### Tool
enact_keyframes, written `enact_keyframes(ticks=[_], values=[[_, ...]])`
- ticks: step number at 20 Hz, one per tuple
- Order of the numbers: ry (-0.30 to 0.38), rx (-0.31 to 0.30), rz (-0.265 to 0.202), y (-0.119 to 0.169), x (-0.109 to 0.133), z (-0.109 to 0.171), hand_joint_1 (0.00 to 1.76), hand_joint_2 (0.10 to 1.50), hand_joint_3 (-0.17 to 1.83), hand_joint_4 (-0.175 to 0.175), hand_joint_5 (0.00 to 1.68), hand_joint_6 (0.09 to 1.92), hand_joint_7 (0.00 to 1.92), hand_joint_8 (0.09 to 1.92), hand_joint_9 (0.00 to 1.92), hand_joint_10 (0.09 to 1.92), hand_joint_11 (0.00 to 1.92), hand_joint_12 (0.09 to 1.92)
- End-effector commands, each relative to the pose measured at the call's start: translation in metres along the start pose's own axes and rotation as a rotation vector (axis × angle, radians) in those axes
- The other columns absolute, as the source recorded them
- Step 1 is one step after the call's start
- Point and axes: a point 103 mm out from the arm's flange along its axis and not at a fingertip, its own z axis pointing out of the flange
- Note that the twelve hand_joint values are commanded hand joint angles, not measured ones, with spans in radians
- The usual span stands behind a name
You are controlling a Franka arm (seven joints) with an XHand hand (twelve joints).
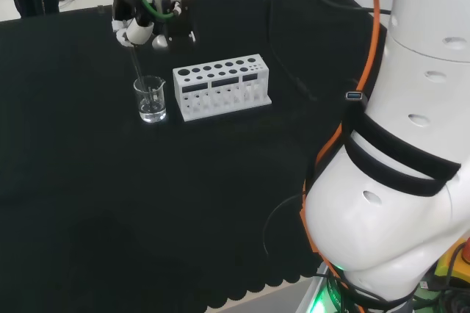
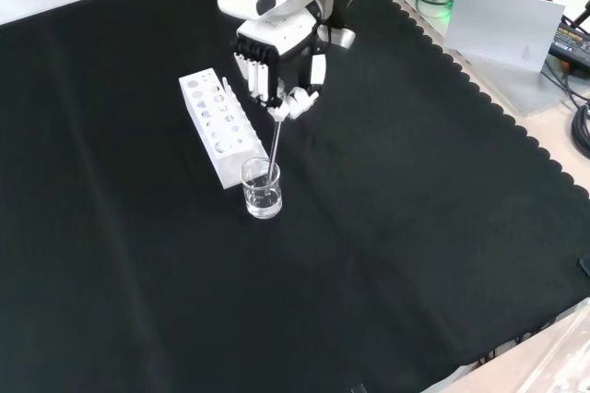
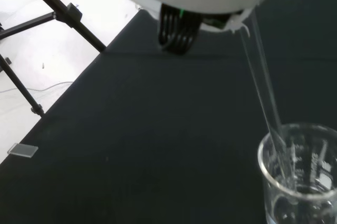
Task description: Stir in the beaker to the left of the white test tube rack with the glass rod.
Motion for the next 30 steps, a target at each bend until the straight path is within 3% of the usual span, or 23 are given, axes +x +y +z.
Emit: enact_keyframes(ticks=[1,7,12,23,30], values=[[-0.009,-0.002,-0.007,0.018,-0.007,0.0,1.33,0.54,0.89,-0.175,1.26,0.56,1.29,1.0,1.64,0.75,1.66,0.63],[-0.021,-0.009,0.04,0.012,-0.035,-0.01,1.33,0.56,0.87,-0.175,1.25,0.57,1.29,1.0,1.64,0.75,1.66,0.63],[-0.023,-0.013,0.066,-0.006,-0.041,-0.017,1.33,0.56,0.86,-0.175,1.25,0.57,1.29,1.0,1.64,0.75,1.66,0.64],[-0.004,-0.009,0.006,-0.024,0.016,-0.009,1.33,0.55,0.88,-0.175,1.25,0.58,1.29,1.01,1.64,0.75,1.66,0.63],[-0.003,-0.034,-0.036,-0.016,0.026,-0.012,1.33,0.55,0.89,-0.175,1.26,0.57,1.29,1.01,1.64,0.75,1.66,0.63]])
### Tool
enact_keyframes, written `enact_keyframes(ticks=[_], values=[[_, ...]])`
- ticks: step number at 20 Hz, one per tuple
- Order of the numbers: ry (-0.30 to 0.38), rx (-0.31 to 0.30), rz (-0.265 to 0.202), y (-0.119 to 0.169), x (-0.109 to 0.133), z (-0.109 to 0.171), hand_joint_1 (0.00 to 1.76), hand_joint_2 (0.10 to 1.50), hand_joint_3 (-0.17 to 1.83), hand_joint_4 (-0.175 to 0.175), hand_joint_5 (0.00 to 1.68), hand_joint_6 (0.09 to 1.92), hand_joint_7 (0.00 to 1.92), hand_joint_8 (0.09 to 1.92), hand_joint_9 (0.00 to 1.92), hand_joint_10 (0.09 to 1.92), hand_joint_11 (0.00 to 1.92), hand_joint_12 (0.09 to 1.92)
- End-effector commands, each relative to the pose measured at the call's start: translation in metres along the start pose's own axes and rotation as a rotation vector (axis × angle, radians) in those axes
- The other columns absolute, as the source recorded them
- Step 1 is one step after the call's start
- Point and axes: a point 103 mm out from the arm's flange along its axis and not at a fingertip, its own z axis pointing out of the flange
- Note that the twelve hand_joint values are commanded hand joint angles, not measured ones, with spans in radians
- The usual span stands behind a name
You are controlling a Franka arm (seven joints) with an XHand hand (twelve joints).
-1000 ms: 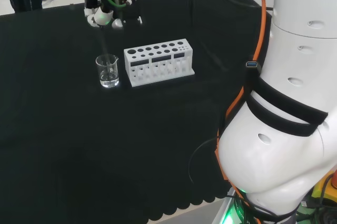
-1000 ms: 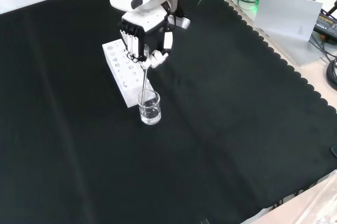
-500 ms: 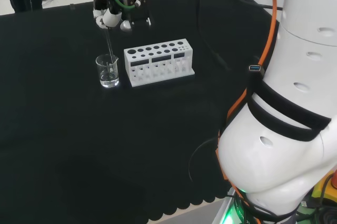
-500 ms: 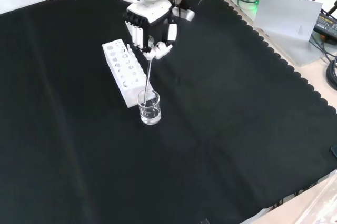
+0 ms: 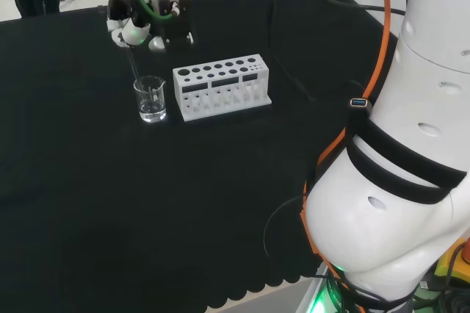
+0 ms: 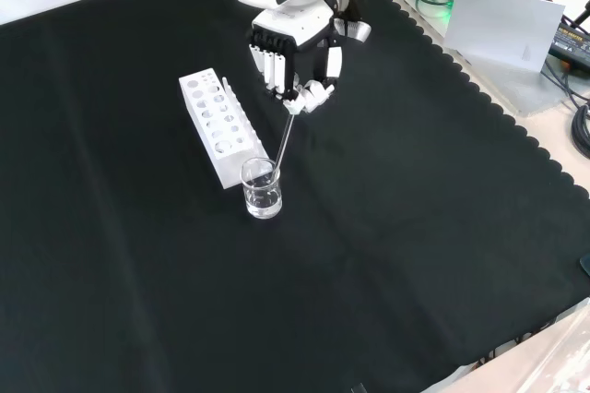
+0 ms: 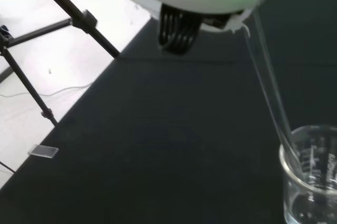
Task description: Stir in the beaker to the left of the white test tube rack with the glass rod.
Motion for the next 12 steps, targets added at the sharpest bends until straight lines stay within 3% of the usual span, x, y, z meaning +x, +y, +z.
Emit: enact_keyframes(ticks=[1,12], values=[[-0.007,-0.01,-0.026,0.003,0.005,-0.003,1.33,0.55,0.89,-0.175,1.26,0.57,1.29,1.01,1.64,0.75,1.66,0.63],[-0.035,-0.003,-0.017,-0.008,-0.004,-0.006,1.33,0.54,0.89,-0.175,1.26,0.57,1.29,1.0,1.65,0.74,1.66,0.63]])
